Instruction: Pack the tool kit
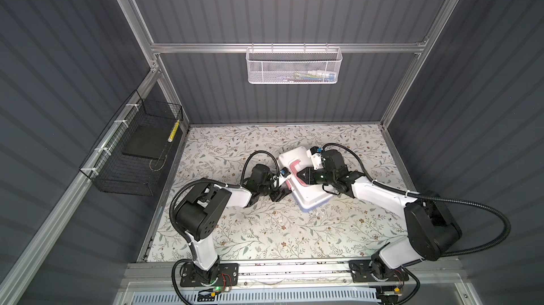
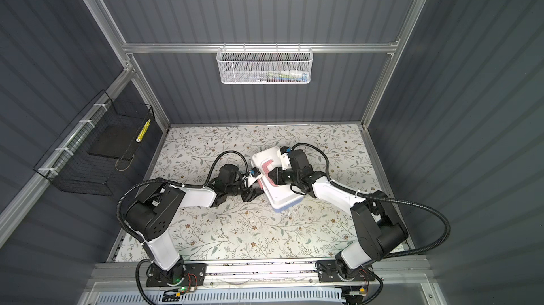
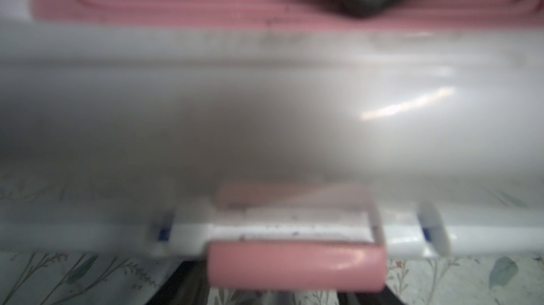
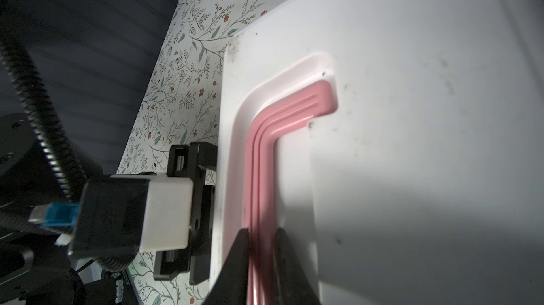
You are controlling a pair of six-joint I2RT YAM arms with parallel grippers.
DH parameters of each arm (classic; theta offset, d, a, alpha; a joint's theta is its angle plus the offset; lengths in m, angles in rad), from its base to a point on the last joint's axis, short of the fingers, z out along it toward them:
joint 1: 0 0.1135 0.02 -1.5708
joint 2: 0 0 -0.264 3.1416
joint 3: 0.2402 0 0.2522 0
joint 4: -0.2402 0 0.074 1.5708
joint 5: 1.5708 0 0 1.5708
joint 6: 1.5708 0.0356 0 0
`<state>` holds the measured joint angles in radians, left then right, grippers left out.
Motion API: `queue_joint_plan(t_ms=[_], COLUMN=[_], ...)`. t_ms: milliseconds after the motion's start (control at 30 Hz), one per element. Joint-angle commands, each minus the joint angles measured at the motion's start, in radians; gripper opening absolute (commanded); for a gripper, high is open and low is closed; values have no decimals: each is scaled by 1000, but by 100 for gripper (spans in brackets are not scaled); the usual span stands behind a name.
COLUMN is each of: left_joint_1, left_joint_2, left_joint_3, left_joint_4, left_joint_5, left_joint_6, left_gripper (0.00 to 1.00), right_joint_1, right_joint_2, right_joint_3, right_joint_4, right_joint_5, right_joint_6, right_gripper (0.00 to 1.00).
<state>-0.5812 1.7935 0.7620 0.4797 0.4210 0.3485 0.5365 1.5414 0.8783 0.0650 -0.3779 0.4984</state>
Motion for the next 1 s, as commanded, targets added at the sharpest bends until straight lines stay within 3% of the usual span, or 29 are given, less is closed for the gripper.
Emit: queue_joint_plan(t_ms=[0, 333, 567, 967], left_joint_1=[17, 17, 17, 17], left_joint_2=[4, -11, -9, -3], left_joint_3=[35, 40, 43, 28], left_joint_4=[134, 101, 99, 157], left_joint_5=[-17, -27, -62, -26], left_joint_6=[-8, -5, 3, -21], left_gripper=[63, 59, 67, 66], right_joint_1=[12, 14, 15, 17], right_joint_2=[93, 99, 102, 109], right_joint_3=[-76, -71, -64, -64], right_joint_4=[-283, -284, -289, -289], right_joint_5=[25, 22, 21, 22], right_joint_6=[14, 15, 14, 14], right_gripper=[20, 20, 21, 21])
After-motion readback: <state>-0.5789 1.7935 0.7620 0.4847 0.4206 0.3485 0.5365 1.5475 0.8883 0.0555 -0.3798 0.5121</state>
